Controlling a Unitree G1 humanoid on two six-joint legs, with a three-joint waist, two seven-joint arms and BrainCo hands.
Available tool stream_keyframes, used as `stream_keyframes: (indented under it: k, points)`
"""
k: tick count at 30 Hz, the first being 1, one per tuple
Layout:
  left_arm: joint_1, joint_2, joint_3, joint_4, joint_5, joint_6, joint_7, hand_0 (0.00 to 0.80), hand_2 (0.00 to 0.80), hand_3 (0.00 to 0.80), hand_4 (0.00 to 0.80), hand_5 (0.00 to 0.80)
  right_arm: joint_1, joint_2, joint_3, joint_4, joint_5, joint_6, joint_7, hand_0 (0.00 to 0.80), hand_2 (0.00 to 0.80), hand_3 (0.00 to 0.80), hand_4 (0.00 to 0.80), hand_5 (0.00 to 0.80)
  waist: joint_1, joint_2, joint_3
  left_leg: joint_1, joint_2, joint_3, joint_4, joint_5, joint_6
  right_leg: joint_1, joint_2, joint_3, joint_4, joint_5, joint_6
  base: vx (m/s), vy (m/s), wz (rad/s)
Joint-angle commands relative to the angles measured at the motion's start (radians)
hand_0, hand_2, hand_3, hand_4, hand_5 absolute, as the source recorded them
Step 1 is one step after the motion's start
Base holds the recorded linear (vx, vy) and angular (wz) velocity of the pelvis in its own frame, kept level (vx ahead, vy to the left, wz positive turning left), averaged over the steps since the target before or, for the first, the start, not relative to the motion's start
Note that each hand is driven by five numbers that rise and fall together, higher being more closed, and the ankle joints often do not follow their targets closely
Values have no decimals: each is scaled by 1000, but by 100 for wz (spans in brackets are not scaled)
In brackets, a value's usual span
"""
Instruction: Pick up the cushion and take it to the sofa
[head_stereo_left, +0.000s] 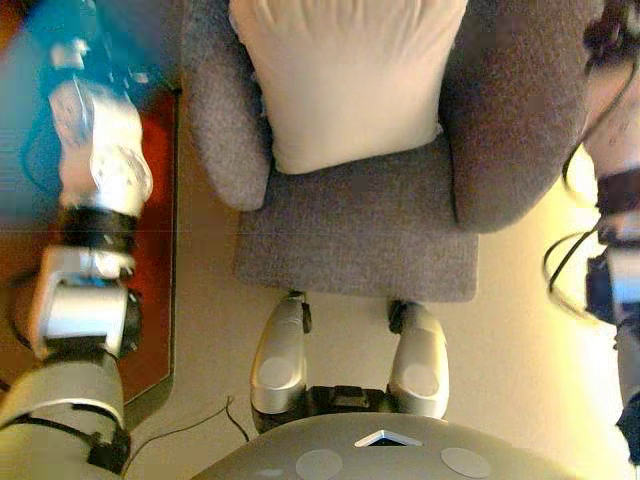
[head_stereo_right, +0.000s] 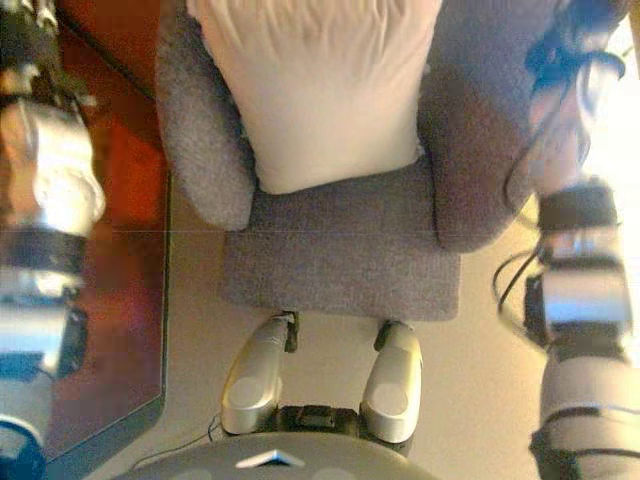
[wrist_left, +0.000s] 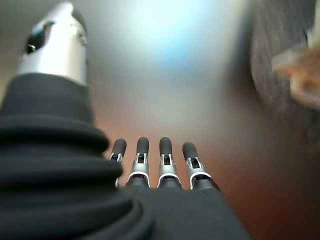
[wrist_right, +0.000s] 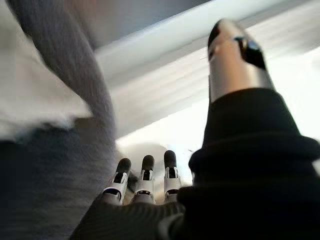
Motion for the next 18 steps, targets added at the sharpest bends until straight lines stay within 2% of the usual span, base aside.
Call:
stream_keyframes:
  k: [1,6,11,15,18]
  points:
    - [131,-52,-3,-97,104,-11,-26,0,0,0,0,0,196,117,17,-138,-17,-13,108,0,0,0,0,0,5,-60,-124,42,-1,15,41,-116,-8,62,7,-3,-135,27,41,75,-34,2]
    - [383,-173,-19,-179,180,22,-70,0,0,0,0,0,493,220,38,-234,-120,-7,240,0,0,0,0,0,1,-69,-155,115,3,29,6,-112,4,149,25,-1,-182,32,47,66,-31,2]
    - [541,-197,-18,-207,147,74,-219,0,0,0,0,0,643,286,77,-237,-208,35,302,0,0,0,0,0,4,-73,-173,178,16,53,-39,-97,7,214,41,-13,-235,49,47,19,-14,-3]
    - [604,-206,-18,-199,77,92,-294,0,0,0,0,0,694,318,99,-223,-257,25,282,0,0,0,0,0,4,-69,-174,202,22,67,-69,-80,5,239,51,-17,-262,58,45,-36,-4,-8]
    - [632,-205,-35,-206,131,80,-299,0,0,0,0,0,719,322,127,-236,-296,19,247,0,0,0,0,0,3,-67,-167,202,26,76,-80,-71,5,238,56,-19,-275,67,44,-87,-11,-4]
